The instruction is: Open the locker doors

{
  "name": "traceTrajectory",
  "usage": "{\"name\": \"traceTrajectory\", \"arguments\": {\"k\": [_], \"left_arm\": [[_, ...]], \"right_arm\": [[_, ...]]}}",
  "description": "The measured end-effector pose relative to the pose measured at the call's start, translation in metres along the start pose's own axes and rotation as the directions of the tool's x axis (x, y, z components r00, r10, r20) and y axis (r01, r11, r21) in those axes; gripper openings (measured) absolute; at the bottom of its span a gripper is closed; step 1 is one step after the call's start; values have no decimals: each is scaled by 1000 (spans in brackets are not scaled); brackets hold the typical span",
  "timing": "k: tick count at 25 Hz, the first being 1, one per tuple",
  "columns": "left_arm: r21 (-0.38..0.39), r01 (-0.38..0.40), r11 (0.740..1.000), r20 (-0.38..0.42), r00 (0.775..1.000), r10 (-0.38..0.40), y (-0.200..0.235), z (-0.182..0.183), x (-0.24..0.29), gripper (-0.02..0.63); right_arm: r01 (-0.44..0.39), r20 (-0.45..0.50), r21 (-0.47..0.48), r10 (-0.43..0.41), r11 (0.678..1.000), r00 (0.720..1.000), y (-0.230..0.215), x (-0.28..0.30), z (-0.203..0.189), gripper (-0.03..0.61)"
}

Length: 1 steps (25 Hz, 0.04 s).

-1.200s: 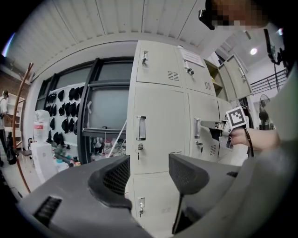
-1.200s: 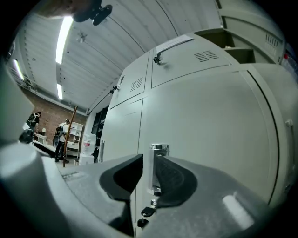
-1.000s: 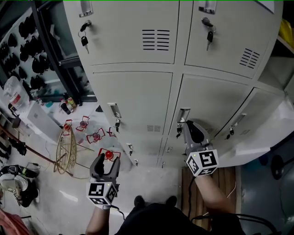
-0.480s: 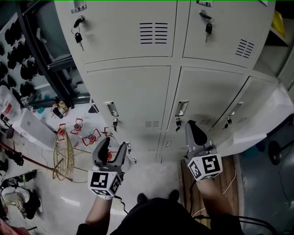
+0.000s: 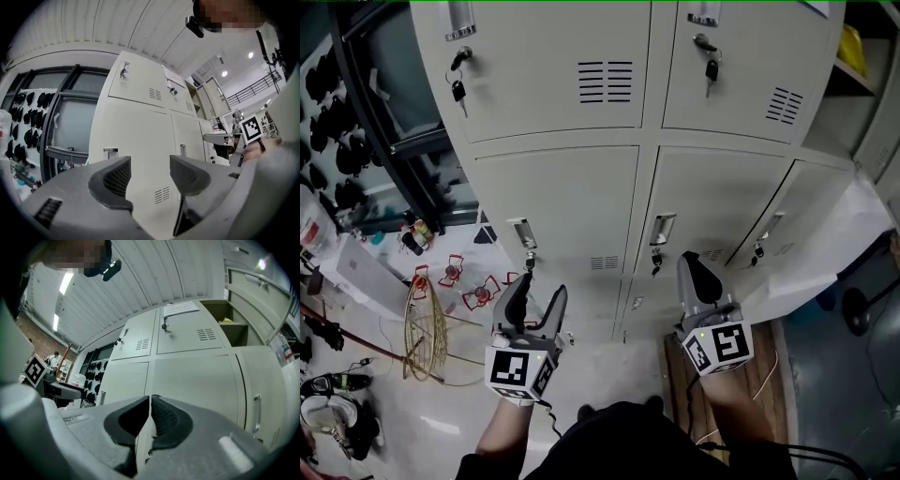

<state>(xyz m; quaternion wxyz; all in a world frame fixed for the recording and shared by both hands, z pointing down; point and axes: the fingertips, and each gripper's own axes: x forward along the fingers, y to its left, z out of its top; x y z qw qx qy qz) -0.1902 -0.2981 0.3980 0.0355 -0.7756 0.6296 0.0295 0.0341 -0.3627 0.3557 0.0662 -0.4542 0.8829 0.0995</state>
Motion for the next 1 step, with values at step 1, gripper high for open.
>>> {"name": "traceTrajectory", "arguments": {"k": [1], "left_arm": [[10, -3, 1000, 7, 1000, 3, 2, 0, 0, 256]], "right_arm": [[-1, -1, -1, 1, 1000, 1000, 0, 0, 0, 14]]}}
